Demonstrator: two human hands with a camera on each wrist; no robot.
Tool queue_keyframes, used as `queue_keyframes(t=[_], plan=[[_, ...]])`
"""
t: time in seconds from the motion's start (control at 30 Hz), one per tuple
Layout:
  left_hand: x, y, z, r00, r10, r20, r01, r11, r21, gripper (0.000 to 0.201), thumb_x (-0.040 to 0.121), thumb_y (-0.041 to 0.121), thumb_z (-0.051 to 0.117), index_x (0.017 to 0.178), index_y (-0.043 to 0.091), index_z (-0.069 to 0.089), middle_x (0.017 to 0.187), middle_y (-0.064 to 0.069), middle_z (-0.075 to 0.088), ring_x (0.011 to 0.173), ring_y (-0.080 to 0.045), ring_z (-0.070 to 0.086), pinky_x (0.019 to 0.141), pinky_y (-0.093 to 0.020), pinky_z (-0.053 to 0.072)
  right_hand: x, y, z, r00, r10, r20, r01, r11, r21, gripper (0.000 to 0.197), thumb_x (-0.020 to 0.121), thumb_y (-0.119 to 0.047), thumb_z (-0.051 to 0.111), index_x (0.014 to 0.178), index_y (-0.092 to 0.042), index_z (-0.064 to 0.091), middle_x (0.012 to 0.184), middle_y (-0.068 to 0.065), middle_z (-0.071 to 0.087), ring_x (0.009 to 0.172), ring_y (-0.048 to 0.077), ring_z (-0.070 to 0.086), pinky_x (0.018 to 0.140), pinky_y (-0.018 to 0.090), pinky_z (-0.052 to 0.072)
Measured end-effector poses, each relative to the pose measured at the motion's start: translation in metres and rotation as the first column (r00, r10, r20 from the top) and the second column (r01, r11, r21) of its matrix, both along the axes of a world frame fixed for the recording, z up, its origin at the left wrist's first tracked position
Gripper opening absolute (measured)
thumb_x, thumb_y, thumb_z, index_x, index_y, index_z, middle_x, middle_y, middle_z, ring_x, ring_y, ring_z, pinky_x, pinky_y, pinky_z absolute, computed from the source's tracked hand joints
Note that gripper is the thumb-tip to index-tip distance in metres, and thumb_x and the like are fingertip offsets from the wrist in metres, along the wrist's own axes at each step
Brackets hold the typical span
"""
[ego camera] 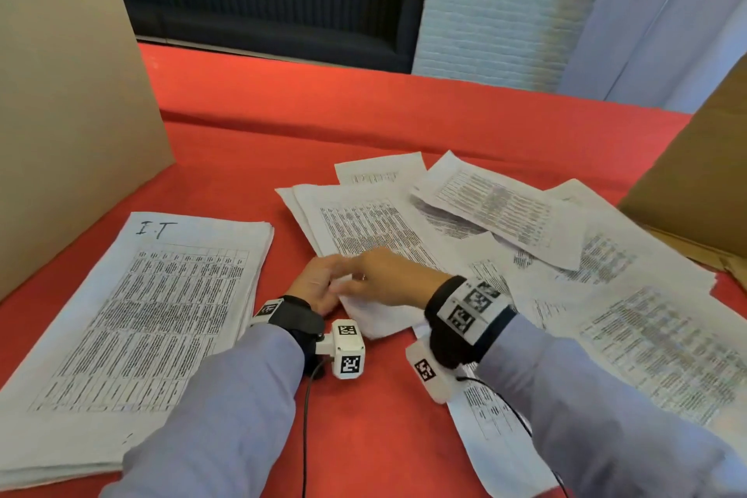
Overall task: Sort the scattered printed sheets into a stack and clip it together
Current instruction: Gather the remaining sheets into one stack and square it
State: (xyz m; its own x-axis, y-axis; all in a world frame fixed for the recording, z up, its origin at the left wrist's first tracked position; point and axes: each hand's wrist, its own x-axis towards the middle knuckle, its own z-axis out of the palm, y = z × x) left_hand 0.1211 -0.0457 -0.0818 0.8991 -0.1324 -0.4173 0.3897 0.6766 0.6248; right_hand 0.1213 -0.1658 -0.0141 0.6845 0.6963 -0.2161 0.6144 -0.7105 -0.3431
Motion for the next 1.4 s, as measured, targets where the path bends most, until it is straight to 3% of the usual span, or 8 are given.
queue_keyframes(t=[0.17,0.43,0.6,0.77,0.87,0.97,1.17,1.4], plan=[[0.002,0.007,-0.005,0.992,0.122,0.007,-0.122,0.992,-0.035,0.044,0.091,-0.002,0.03,0.133,0.0,0.043,0.127,-0.021,0.055,0.113,-0.038,0.054,0.087,-0.054,0.048,0.06,-0.068,0.017,0.845,-0.53,0.074,0.486,0.817,0.31,0.03,0.094,-0.005,0.044,0.121,-0.013,0.055,0.103,0.008,0.064,0.095,0.03,0.064,0.072,0.038,0.051],[-0.001,0.006,-0.003,0.964,0.264,-0.028,-0.266,0.956,-0.126,0.049,0.094,0.007,0.034,0.061,0.005,0.071,0.06,-0.009,0.068,0.049,-0.02,0.067,0.048,-0.024,0.054,0.084,-0.117,-0.012,0.907,-0.422,-0.01,0.41,0.888,-0.209,0.074,0.078,0.008,0.053,0.143,-0.025,0.038,0.144,0.006,0.038,0.126,0.027,0.045,0.091,0.033,0.046],[0.003,0.004,-0.001,0.982,0.187,0.022,-0.181,0.972,-0.15,0.021,0.09,0.006,0.052,0.079,0.011,0.069,0.072,-0.004,0.067,0.056,-0.014,0.063,0.055,-0.024,0.05,0.087,-0.118,-0.025,0.883,-0.462,0.082,0.46,0.887,0.042,0.022,0.08,0.003,0.05,0.068,-0.015,0.052,0.077,0.003,0.052,0.074,0.021,0.049,0.059,0.025,0.037],[-0.007,0.019,-0.025,0.993,-0.033,0.118,0.064,0.959,-0.278,0.058,0.089,-0.017,0.01,0.126,-0.006,0.053,0.123,-0.036,0.052,0.115,-0.04,0.056,0.109,-0.049,0.035,0.085,-0.14,0.012,0.796,-0.45,-0.405,0.577,0.361,0.733,0.018,0.067,-0.015,0.052,0.051,-0.017,0.061,0.07,0.005,0.06,0.066,0.018,0.054,0.064,0.029,0.043],[-0.001,0.004,-0.009,0.984,0.153,0.095,-0.158,0.986,0.051,0.037,0.089,-0.014,0.033,0.112,0.005,0.056,0.095,-0.013,0.059,0.08,-0.002,0.067,0.07,-0.017,0.053,0.105,-0.165,0.041,0.827,-0.333,-0.453,0.542,0.254,0.801,0.019,0.066,-0.031,0.059,0.053,-0.018,0.062,0.079,0.007,0.066,0.072,0.015,0.063,0.068,0.025,0.049],[0.004,-0.003,-0.005,0.975,0.157,0.158,-0.158,0.987,-0.001,0.06,0.079,-0.021,0.02,0.127,0.0,0.048,0.117,-0.021,0.058,0.104,-0.032,0.059,0.086,-0.044,0.049,0.129,-0.172,0.063,0.77,-0.547,-0.329,0.495,0.186,0.849,0.023,0.079,-0.019,0.05,0.059,-0.016,0.061,0.069,0.006,0.059,0.055,0.011,0.06,0.058,0.024,0.043],[0.001,-0.001,-0.005,0.996,0.033,0.079,-0.04,0.996,0.083,0.047,0.089,-0.005,0.029,0.133,-0.001,0.044,0.128,-0.02,0.057,0.113,-0.035,0.056,0.086,-0.047,0.047,0.104,-0.091,0.084,0.727,-0.558,0.399,0.338,0.798,0.499,0.015,0.085,-0.007,0.049,0.071,-0.004,0.051,0.071,0.01,0.051,0.068,0.023,0.045,0.061,0.03,0.03],[-0.013,-0.007,0.014,0.966,-0.178,0.189,0.147,0.975,0.166,0.057,0.062,0.05,0.073,0.1,0.007,0.067,0.089,-0.012,0.074,0.075,-0.019,0.073,0.06,-0.027,0.056,0.12,-0.053,0.026,0.721,-0.59,0.365,0.499,0.806,0.318,0.027,0.092,-0.003,0.041,0.095,-0.002,0.068,0.093,0.018,0.069,0.08,0.032,0.064,0.07,0.035,0.053]])
